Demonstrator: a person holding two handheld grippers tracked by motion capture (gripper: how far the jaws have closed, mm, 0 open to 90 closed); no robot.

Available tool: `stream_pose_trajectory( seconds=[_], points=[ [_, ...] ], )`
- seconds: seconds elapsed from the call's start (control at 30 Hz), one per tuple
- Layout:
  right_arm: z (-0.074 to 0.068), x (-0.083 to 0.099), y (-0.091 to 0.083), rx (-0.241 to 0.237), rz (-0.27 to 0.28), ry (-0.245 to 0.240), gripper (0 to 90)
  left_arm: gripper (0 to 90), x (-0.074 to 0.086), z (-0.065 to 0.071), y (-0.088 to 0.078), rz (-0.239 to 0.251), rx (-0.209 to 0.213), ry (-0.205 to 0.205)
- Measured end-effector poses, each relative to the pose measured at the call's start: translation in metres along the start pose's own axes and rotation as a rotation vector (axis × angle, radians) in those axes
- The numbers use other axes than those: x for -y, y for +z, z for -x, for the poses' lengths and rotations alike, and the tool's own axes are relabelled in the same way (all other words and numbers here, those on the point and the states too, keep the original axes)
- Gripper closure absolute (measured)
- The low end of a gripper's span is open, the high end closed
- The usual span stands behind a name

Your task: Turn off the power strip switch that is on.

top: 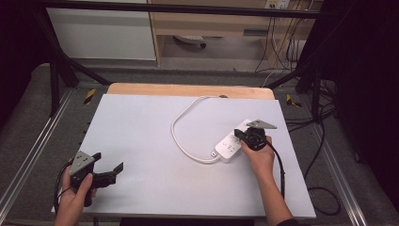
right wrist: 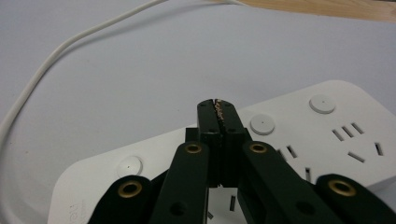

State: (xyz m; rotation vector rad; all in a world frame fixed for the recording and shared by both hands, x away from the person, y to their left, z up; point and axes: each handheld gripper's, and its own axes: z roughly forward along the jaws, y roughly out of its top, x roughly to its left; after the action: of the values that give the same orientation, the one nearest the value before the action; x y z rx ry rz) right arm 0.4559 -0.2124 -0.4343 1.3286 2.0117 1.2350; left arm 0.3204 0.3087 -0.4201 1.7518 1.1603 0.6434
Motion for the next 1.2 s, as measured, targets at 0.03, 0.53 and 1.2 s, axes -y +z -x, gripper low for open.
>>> stream_pose_trajectory(
  seconds=[0.03,0.53,1.2],
  points=[
    [-0.0004,0.0001,0.0001,-0.001,-0.003,0.0,90.0,5.2,0.0,-0.0001,0.0,0.0,0.0,0.0],
    [-0.0022,0.0018,0.0023,0.003,-0.006,0.006,90.0,5.2,0.0005,0.0015,0.0012,-0.01,0.008,0.01],
    [-0.0079,0.0039,0.0058,0.009,0.002,-0.024,90.0,5.2,0.0006,0.0023,0.0016,-0.014,0.01,0.016]
  ],
)
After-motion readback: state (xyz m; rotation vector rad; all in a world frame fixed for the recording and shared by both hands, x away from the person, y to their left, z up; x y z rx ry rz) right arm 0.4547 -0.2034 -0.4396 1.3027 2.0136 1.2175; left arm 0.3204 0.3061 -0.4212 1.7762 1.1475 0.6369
